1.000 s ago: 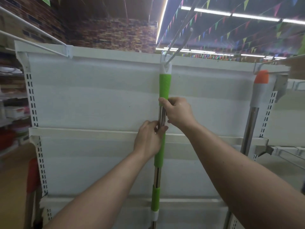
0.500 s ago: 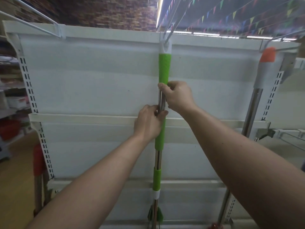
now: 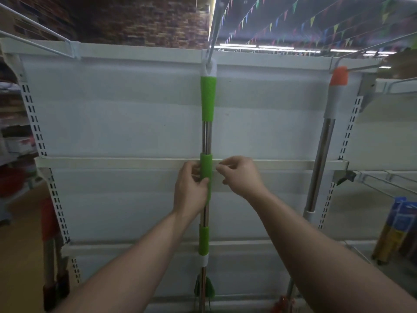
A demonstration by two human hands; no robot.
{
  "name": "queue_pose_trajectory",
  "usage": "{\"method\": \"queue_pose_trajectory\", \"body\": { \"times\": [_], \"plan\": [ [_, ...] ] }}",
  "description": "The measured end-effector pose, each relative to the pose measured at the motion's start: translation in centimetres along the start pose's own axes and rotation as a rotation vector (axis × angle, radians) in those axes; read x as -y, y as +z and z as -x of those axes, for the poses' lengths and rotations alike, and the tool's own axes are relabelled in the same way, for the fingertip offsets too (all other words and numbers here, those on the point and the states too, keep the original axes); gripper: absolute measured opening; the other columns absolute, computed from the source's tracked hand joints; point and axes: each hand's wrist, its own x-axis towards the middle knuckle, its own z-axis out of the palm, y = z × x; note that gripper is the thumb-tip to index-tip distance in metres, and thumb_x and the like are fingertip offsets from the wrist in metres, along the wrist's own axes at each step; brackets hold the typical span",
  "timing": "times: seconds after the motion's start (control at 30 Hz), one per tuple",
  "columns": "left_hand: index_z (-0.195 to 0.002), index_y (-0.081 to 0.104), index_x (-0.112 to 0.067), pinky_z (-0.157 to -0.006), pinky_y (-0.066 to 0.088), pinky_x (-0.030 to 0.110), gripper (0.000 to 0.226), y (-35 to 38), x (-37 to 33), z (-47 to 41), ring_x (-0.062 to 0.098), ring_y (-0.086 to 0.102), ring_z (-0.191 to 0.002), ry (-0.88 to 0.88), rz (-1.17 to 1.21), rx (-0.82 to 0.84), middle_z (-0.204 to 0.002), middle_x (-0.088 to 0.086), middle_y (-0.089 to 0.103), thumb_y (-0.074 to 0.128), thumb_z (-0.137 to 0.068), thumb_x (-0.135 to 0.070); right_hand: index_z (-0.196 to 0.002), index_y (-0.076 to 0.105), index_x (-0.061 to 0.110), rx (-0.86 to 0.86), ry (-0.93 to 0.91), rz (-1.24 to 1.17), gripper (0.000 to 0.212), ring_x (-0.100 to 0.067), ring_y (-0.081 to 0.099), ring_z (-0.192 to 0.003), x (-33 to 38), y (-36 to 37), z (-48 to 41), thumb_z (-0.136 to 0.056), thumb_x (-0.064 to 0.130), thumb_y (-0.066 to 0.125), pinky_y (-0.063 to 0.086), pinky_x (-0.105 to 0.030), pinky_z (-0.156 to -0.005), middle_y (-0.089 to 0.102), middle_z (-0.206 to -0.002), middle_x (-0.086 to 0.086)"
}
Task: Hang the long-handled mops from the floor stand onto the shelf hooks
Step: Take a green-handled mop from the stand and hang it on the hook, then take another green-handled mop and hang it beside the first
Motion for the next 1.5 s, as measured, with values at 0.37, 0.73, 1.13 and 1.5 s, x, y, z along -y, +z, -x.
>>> {"method": "queue_pose_trajectory", "body": {
  "times": [0.37,0.73,1.13,1.5],
  "plan": [
    [-0.092,0.07,-0.009,-0.079,0.049,0.034,0.007,-2.6,2.9,9.7,0.029,0.066,-0.085,-0.299,-0.027,-0.004,-0.081,0.001,0.066,0.075,-0.088,-0.007,-0.107,0.072,0.019,0.149,0.257,-0.133,0.016,-0.013,0.069,-0.064,-5.9,-2.6,9.6,-0.097,0.03,0.068,0.048,-0.022,-0.05,0.073,-0.087,0.002],
    [-0.099,0.067,-0.006,-0.066,0.047,0.031,0.002,-6.7,3.3,19.6,0.025,0.062,-0.078,-0.523,0.047,-0.039,-0.087,0.01,0.066,0.066,-0.098,-0.008,-0.103,0.067,0.019,0.267,0.344,-0.248,0.009,-0.01,0.064,-0.062,-6.8,-0.6,16.5,-0.1,0.027,0.066,0.048,-0.021,-0.05,0.071,-0.089,0.0],
    [-0.1,0.067,-0.018,-0.071,0.053,0.036,0.003,-17.8,3.9,24.3,0.021,0.068,-0.081,-0.63,0.045,-0.129,-0.096,0.006,0.069,0.065,-0.1,-0.02,-0.084,0.068,0.021,0.409,0.357,-0.296,0.014,-0.016,0.065,-0.061,-3.3,8.8,23.4,-0.097,0.026,0.067,0.044,-0.027,-0.057,0.072,-0.087,-0.003],
    [-0.1,0.07,-0.013,-0.063,0.049,0.031,0.007,-36.0,7.5,28.5,0.018,0.065,-0.074,-0.715,0.042,-0.248,-0.091,0.007,0.069,0.067,-0.098,-0.018,-0.115,0.071,0.015,0.529,0.388,-0.234,0.021,-0.024,0.072,-0.084,3.7,21.5,33.6,-0.101,0.03,0.064,0.052,-0.033,-0.066,0.074,-0.098,-0.004]
  ]
}}
